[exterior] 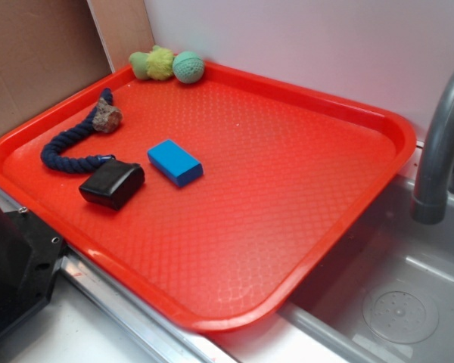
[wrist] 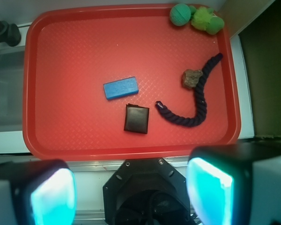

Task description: Grab the blue rope.

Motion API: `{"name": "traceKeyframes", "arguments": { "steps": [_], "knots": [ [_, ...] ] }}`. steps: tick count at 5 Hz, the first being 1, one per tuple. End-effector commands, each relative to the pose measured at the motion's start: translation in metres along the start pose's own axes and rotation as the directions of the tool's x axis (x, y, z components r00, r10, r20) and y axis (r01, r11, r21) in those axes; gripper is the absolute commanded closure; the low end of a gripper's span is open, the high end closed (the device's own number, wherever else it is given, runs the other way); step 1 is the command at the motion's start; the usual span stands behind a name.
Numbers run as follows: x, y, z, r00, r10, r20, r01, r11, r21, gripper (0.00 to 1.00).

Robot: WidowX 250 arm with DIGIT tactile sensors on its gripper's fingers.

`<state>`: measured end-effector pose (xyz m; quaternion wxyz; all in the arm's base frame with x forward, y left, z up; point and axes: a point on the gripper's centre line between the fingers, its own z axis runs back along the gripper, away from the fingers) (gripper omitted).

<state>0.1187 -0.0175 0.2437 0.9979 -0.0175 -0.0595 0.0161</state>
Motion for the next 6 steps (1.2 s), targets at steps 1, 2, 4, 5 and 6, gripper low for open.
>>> {"name": "traceKeyframes", "arguments": {
  "steps": [1,2,4,5,6],
  "knots": [
    [0.0,0.0,0.0,1.0,0.0,0.0,0.0,1.0,0.0,0.0],
    [0.008,0.044,-0.042,0.97,0.241,-0.04,-0.237,0.967,0.092,0.0],
    [0.008,0.097,-0.102,0.733,0.68,-0.012,-0.679,0.733,0.042,0.0],
    [-0.002,0.107,-0.135,0.67,0.738,0.076,-0.742,0.668,0.062,0.0],
    [-0.007,0.12,-0.16,0.676,0.731,0.093,-0.737,0.673,0.069,0.0]
  ]
}}
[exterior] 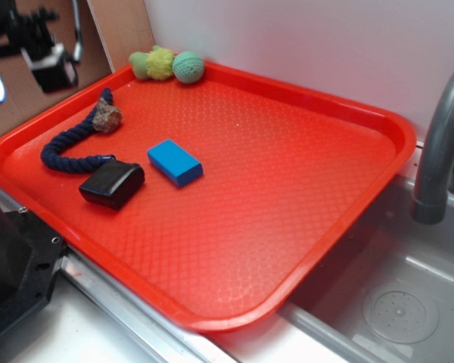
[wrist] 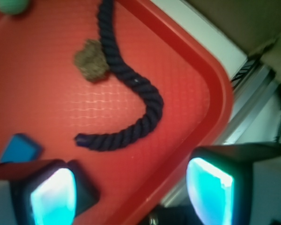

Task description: Grab the blue rope.

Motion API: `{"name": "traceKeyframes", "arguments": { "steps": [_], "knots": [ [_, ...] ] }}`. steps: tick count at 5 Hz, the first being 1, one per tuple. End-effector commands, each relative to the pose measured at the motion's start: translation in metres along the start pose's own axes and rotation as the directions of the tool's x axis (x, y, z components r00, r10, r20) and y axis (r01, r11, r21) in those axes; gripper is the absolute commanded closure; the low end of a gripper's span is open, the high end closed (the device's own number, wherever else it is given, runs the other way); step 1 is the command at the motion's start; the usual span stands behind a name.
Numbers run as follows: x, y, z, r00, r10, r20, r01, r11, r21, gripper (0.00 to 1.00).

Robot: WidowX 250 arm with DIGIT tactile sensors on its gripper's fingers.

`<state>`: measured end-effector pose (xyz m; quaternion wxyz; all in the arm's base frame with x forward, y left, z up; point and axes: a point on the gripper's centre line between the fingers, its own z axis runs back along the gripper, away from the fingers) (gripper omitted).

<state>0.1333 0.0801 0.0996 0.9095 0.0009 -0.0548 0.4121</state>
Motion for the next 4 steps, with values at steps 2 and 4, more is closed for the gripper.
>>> {"name": "traceKeyframes", "arguments": {
  "steps": [2,4],
  "knots": [
    [0.019,0.018,-0.064,1.0,-0.01,0.013,0.009,0.997,0.073,0.0],
    [0.013,0.012,-0.097,1.0,-0.005,-0.025,0.008,0.991,0.137,0.0]
  ]
}}
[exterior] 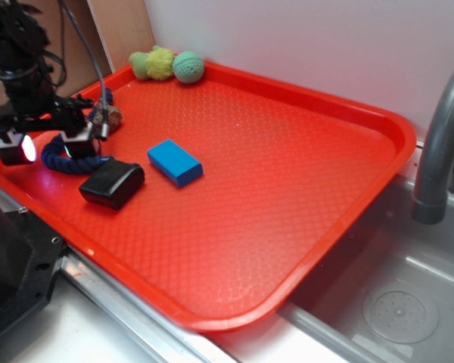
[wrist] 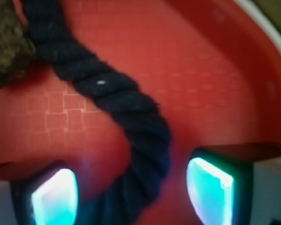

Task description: Grab the blue rope.

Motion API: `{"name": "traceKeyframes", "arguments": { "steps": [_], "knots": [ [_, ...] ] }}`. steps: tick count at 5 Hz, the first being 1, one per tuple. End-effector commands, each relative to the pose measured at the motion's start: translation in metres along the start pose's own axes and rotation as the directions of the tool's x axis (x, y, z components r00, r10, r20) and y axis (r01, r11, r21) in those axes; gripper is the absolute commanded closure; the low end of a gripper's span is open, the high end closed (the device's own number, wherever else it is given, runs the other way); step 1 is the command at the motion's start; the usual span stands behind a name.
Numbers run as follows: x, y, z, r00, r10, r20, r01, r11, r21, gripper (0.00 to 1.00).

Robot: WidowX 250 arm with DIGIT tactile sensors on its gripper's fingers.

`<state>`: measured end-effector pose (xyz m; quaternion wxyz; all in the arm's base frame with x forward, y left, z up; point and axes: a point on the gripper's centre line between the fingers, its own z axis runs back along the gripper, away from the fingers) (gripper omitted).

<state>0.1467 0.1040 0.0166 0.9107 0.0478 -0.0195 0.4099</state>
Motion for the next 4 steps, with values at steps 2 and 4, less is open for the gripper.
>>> {"name": "traceKeyframes", "arguments": {
  "steps": [2,4],
  "knots": [
    [-0.0099,0.0006,-0.0164,0.999,0.024,0.022,-0.024,1.0,0.018,1.0],
    [-0.0122,-0.0043,-0.0075,1.0,-0.024,-0.001,0.024,0.999,0.025,1.0]
  ]
}}
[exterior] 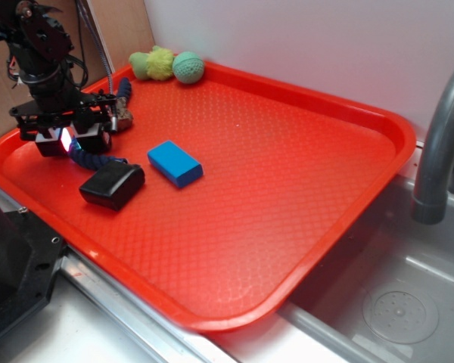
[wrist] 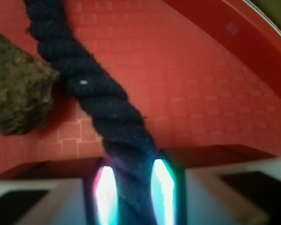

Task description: Grab the blue rope.

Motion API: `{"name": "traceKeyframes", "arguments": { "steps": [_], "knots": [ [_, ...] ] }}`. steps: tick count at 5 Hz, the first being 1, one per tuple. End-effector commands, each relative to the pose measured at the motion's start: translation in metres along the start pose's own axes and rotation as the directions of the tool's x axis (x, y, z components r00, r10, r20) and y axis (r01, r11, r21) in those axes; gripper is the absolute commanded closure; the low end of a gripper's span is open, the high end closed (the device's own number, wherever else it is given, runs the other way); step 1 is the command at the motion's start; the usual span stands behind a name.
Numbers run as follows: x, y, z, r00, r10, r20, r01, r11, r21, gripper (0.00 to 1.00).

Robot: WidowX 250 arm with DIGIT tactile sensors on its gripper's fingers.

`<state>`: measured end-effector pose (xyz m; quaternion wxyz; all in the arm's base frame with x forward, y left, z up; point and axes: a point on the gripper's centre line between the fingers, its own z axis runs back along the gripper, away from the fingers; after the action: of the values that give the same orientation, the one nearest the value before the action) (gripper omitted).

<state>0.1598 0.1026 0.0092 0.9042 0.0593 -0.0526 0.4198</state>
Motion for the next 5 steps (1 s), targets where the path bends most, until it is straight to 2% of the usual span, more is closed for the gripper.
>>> {"name": "traceKeyframes", "arguments": {
  "steps": [1,2,3,4,5],
  "knots": [
    [-0.021,-0.009,0.034,0.95,-0.296,-0.099,0.287,0.953,-0.095,1.0],
    [-0.019,-0.042,0.084,0.862,-0.502,0.071,0.507,0.853,-0.128,1.0],
    [-0.02,-0.085,0.135,0.7,-0.701,0.138,0.711,0.701,-0.044,1.0],
    [-0.022,-0.102,0.188,0.6,-0.779,0.181,0.798,0.598,-0.07,1.0],
    [-0.017,-0.098,0.238,0.579,-0.793,0.189,0.814,0.577,-0.072,1.0]
  ]
}}
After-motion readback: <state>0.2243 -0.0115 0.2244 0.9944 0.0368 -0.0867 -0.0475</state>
